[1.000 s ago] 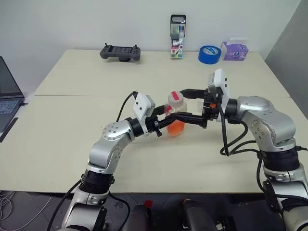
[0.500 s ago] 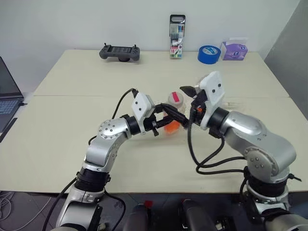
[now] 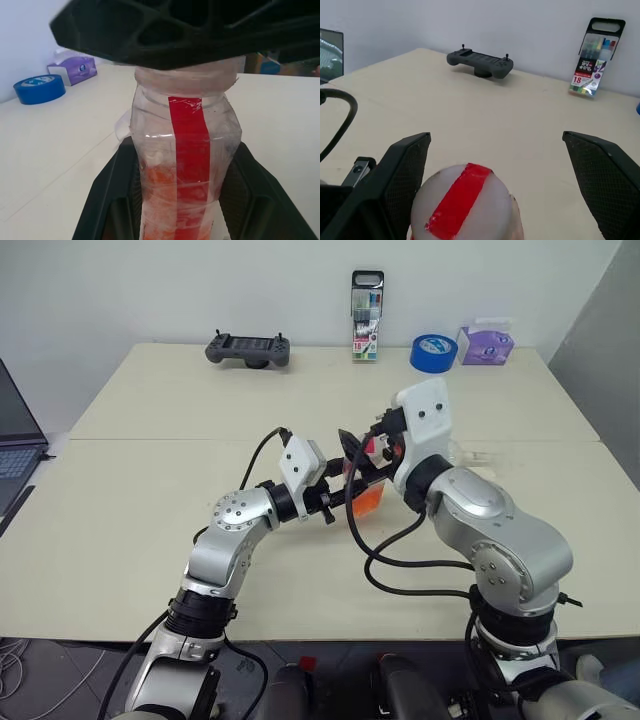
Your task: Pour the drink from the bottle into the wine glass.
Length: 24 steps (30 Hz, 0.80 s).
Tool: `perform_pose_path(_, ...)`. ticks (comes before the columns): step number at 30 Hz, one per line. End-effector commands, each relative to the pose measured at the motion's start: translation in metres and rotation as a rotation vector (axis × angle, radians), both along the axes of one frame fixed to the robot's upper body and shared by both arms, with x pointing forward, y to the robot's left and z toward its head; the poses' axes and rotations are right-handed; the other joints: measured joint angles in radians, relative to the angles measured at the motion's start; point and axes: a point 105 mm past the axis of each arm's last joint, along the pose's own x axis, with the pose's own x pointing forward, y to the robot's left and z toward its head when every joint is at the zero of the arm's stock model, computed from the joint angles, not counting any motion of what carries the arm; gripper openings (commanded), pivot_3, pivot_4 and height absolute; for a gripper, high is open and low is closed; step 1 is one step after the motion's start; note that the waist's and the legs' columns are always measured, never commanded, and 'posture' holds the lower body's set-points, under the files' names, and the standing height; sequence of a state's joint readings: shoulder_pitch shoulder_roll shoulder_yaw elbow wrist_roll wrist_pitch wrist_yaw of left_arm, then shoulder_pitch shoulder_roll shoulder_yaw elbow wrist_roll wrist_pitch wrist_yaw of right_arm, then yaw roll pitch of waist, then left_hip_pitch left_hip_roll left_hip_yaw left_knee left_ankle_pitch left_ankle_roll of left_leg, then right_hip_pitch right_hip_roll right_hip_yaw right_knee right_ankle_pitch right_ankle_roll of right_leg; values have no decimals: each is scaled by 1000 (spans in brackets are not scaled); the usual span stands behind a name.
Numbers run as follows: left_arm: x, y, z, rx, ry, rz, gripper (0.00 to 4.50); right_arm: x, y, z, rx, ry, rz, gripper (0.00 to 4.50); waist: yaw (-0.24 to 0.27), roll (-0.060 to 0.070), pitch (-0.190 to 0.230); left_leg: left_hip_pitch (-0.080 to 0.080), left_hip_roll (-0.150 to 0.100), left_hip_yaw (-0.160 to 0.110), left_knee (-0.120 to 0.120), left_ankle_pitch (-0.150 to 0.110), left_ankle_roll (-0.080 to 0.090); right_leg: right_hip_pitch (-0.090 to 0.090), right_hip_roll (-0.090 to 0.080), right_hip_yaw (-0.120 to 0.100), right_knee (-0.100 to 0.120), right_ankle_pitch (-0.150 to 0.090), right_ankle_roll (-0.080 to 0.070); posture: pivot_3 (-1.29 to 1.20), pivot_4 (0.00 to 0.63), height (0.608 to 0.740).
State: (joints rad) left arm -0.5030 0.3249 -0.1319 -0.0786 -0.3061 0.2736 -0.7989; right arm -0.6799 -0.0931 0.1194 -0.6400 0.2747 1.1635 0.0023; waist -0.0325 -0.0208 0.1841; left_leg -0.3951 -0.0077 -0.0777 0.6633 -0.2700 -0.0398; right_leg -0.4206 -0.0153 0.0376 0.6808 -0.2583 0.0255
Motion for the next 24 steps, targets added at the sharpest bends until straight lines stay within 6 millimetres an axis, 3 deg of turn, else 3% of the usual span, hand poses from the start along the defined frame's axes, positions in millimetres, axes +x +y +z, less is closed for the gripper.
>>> perform_pose_path(1, -5, -3, 12, -18, -60, -20, 1653, -2, -11, 13, 28, -54, -36, 4500, 0, 0, 0, 0, 0, 0, 0, 0, 0, 0, 0, 0, 0, 0, 0, 0, 150, 740)
perform_pose_path(13, -1, 2, 11, -22, -50, -12, 1653, -25, -29, 3, -33, -54, 56, 4500, -2, 0, 0, 0, 0, 0, 0, 0, 0, 0, 1, 0, 0, 0, 0, 0, 150, 740)
perform_pose_path(24, 0, 3, 14, -29, -57, -5, 1653, -47, -1, 20, 24, -110, 272, 4500, -1, 0, 0, 0, 0, 0, 0, 0, 0, 0, 3, 0, 0, 0, 0, 0, 150, 740)
